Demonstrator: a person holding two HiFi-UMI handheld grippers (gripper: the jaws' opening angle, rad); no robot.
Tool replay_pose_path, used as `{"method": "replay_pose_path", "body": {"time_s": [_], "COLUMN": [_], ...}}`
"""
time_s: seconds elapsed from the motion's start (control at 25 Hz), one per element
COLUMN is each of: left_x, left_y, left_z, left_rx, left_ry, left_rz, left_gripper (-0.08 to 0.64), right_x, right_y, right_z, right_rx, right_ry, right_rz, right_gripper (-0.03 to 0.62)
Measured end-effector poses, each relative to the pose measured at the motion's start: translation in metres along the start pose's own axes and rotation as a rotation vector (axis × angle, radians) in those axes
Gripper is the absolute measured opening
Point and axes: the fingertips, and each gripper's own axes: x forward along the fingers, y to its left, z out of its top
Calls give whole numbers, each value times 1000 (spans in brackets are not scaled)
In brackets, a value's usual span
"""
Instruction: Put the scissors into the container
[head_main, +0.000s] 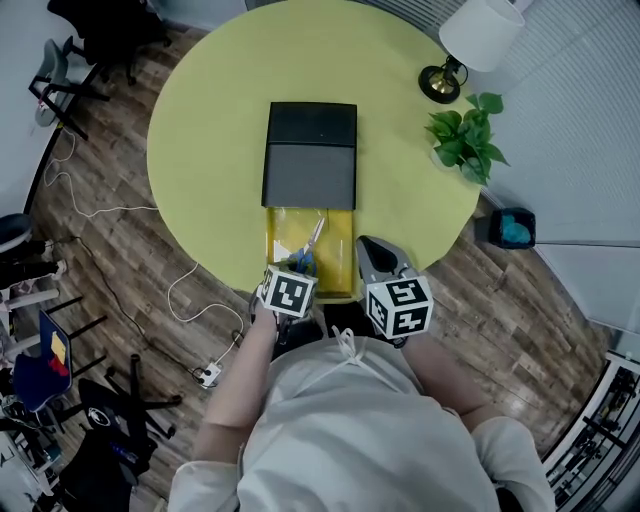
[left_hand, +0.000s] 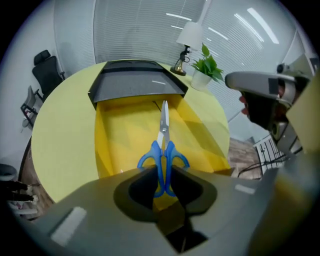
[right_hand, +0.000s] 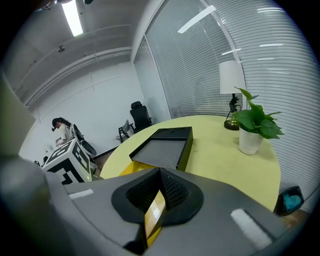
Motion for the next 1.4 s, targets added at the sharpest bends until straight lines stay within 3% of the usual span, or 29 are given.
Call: {"method": "replay_pose_path", "body": {"time_s": [0.24, 0.4, 0.64, 0.8, 0.92, 1.04, 1.28, 1.4], "left_x": [13, 19, 20, 17, 15, 13, 2, -11], "left_y": [0, -6, -2, -4, -9, -12, -7, 4], "left_z": [2, -12, -14, -12, -11, -12, -7, -3], "left_rx": [8, 17, 7, 1, -4, -19, 0, 20], "left_ry": [56, 177, 190, 179, 157, 141, 80, 26], "left_rz": [-29, -70, -73, -84, -96, -103, -67, 5], "left_gripper": [84, 84, 86, 94, 170, 176, 163, 94], "right_x": [5, 6, 3, 0, -5, -10, -21, -28], "right_y": [-9, -11, -14, -16, -13, -8, 0, 3], "right_z": [7, 11, 16, 15, 16, 14, 11, 10], "right_rx": [13, 21, 28, 39, 40, 43, 43, 44], "right_ry": [-8, -20, -38, -42, -49, -52, -62, -72], "right_rz": [-1, 6, 5, -12, -20, -23, -36, -48], "right_gripper": [2, 2, 2, 2, 2, 2, 2, 2]}}
